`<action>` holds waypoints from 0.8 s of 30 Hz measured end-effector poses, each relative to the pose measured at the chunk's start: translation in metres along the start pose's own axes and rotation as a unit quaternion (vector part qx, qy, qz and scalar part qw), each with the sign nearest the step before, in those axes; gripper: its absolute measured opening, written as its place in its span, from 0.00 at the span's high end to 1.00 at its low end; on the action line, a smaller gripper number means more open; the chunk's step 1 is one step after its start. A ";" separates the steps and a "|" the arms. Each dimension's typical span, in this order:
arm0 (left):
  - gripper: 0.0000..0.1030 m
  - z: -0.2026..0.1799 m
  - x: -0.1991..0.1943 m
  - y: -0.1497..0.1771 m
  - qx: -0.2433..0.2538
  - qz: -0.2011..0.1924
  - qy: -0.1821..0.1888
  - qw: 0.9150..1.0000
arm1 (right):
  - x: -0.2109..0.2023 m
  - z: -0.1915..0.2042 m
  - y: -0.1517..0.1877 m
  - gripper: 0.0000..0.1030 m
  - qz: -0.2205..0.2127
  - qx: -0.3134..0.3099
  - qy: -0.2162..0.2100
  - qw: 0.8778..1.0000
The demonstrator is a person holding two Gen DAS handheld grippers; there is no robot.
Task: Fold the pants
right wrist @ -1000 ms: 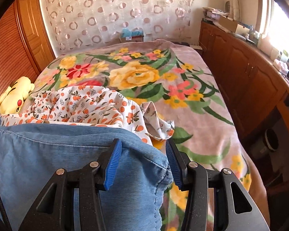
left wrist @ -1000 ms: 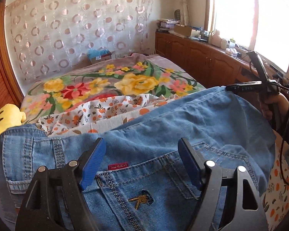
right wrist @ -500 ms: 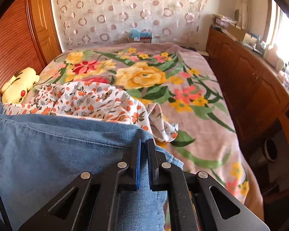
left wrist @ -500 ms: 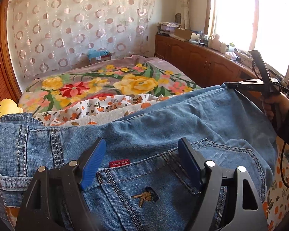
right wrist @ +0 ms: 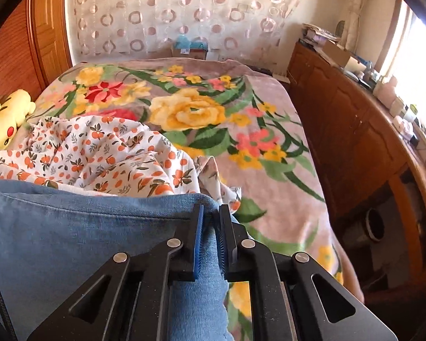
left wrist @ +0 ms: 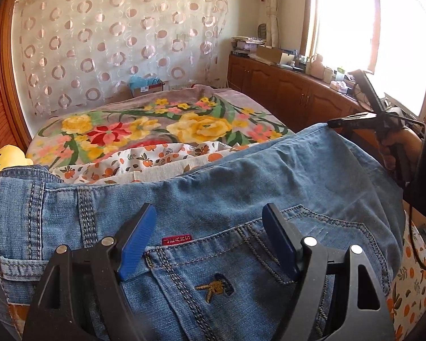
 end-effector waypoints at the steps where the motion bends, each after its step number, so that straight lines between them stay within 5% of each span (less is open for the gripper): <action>1: 0.24 0.000 0.000 0.000 0.001 0.000 -0.001 1.000 | -0.006 -0.002 0.001 0.88 -0.007 0.009 -0.007 1.000; 13: 0.25 -0.005 -0.005 0.004 0.023 -0.008 -0.011 1.000 | -0.129 0.001 0.104 0.59 -0.053 0.026 -0.055 0.997; 24: 0.21 -0.009 -0.010 0.007 0.025 -0.018 0.001 1.000 | -0.155 0.042 0.173 0.57 -0.045 0.047 -0.103 0.993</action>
Point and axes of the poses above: each gripper's, at about its wrist camera, not at the fingertips, and x roughly the way its jaws point, z to its left, y to its underside, the point moved 5 cm from there along x, roughly the way its jaws point, and after that the axes turned 5 degrees about y, right-handed, at the moved point
